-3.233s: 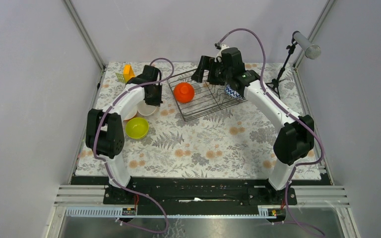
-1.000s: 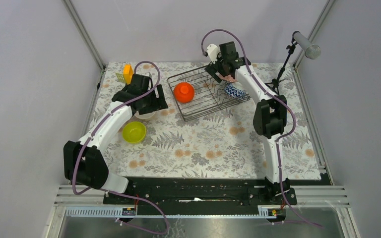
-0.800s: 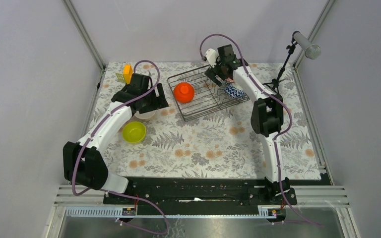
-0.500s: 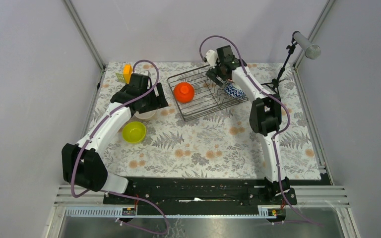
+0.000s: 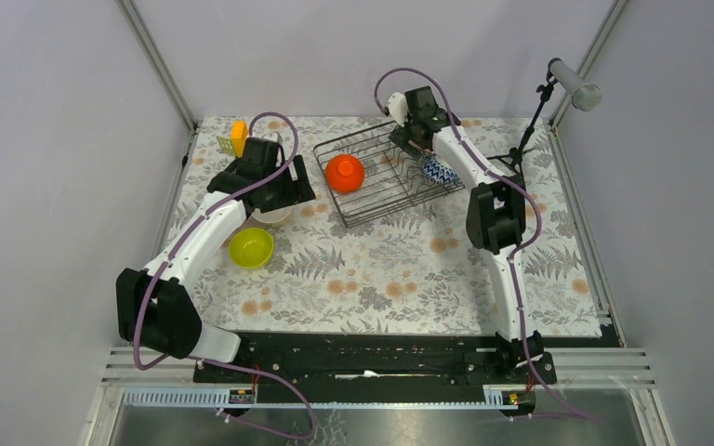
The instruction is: Unload the bowls from the dish rack
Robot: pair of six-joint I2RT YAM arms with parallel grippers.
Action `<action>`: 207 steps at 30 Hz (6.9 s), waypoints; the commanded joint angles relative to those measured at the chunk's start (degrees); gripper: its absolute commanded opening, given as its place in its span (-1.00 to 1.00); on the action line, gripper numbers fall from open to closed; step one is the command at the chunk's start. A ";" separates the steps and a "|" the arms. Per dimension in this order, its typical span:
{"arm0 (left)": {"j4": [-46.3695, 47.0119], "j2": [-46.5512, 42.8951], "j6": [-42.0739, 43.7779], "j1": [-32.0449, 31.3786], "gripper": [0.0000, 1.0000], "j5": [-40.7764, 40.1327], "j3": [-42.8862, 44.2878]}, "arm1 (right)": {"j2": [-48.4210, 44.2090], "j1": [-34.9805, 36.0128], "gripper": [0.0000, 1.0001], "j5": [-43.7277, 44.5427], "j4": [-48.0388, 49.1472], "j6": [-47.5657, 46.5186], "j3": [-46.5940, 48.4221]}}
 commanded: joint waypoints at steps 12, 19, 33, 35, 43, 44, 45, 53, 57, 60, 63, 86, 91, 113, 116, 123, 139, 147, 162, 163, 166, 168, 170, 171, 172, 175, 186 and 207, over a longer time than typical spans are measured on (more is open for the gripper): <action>2.31 1.29 -0.04 -0.01 0.67 0.61 3.47 | 0.52 -0.02 0.98 6.31 7.27 -1.29 1.10; 2.43 1.90 -0.06 -0.03 0.67 0.71 3.89 | -0.98 0.62 0.87 6.14 8.88 -2.64 0.38; 3.30 1.53 -0.20 -0.04 0.65 0.79 3.15 | -2.60 1.08 0.55 10.11 10.15 -5.15 -2.98; 3.44 1.50 -0.29 -0.04 0.65 0.88 3.06 | -3.34 1.59 0.50 11.44 11.71 -6.04 -4.59; 4.14 0.89 -0.47 -0.03 0.65 0.97 2.55 | -5.79 3.70 0.32 17.05 20.19 -10.17 -11.51; 4.15 0.84 -0.45 0.01 0.64 0.97 2.44 | -5.89 3.87 0.29 17.87 21.00 -10.55 -12.03; 4.27 0.73 -0.47 -0.03 0.64 0.97 2.18 | -5.90 4.00 0.26 18.31 21.49 -10.88 -12.35; 4.85 0.05 -0.47 -0.01 0.65 0.97 1.13 | -6.71 4.94 0.17 22.76 24.19 -12.75 -14.72; 5.15 0.10 -0.50 -0.03 0.64 1.19 1.03 | -7.43 4.91 0.17 23.79 24.30 -13.25 -15.75; 5.12 0.15 -0.37 -0.04 0.64 1.23 1.10 | -7.79 4.93 0.21 24.29 24.23 -13.47 -15.88; 5.19 0.04 -0.22 -0.04 0.64 1.23 1.04 | -7.91 4.93 0.29 24.66 24.31 -13.51 -16.28; 6.57 -0.42 0.76 -0.04 0.65 1.57 0.14 | -7.98 5.02 -0.47 29.95 34.87 -18.33 -20.14; 6.97 -0.47 1.02 -0.04 0.65 1.59 -0.31 | -6.71 5.34 -0.79 32.73 42.39 -21.80 -21.69; 10.57 -2.66 -0.53 -0.04 0.64 1.60 -3.89 | -6.66 5.81 -1.00 37.94 72.53 -43.46 -23.17; 10.60 -3.44 -0.74 -0.01 0.64 1.59 -4.05 | -7.95 6.04 -1.00 38.28 70.77 -42.33 -21.66; 11.56 -4.91 -1.53 0.01 0.64 2.96 -4.24 | -11.71 7.76 -1.00 38.95 58.19 -31.15 -17.17; 18.93 -11.57 -4.14 -0.08 0.66 8.80 -8.97 | -20.66 11.73 -1.00 25.14 16.38 15.12 -2.69; 19.62 -12.50 -5.27 -0.08 0.66 9.65 -8.12 | -29.02 11.74 -1.00 10.33 -3.81 44.17 -4.35; 17.17 -10.04 -5.32 -0.12 0.66 7.04 -6.42 | -57.69 8.39 -1.00 -6.14 -16.87 78.90 -43.51; 16.81 -9.78 -5.16 -0.12 0.66 6.73 -6.21 | -60.26 7.45 -1.00 -6.66 -16.49 79.61 -47.07; 16.79 -9.22 -5.04 -0.12 0.66 6.19 -5.95 | -66.34 1.00 -1.00 -13.73 -13.43 80.03 -57.17; 16.81 -8.81 -5.04 -0.10 0.66 6.23 -5.61 | -68.94 -2.99 -1.00 -18.41 -11.84 79.39 -63.10; 16.74 -8.28 -4.69 -0.12 0.66 6.34 -5.12 | -69.81 -5.42 -1.00 -19.93 -10.00 78.23 -66.66; 16.69 -8.08 -4.48 -0.11 0.66 6.31 -4.95 | -69.93 -6.18 -1.00 -20.27 -9.07 78.01 -68.07; 16.58 -7.94 -4.39 -0.12 0.66 6.25 -4.77 | -69.95 -6.88 -1.00 -21.12 -7.67 77.83 -69.60; 16.29 -7.63 -3.79 -0.10 0.66 6.34 -4.29 | -69.05 -8.89 -1.00 -24.08 -3.57 77.68 -74.03; 13.93 -7.91 -2.44 -0.01 0.66 6.32 -3.93 | -60.42 -19.98 -1.00 -28.52 10.90 75.70 -80.74; 12.86 -8.73 -0.41 0.01 0.67 5.70 -6.05 | -57.34 -22.67 0.31 -22.20 10.70 70.82 -79.42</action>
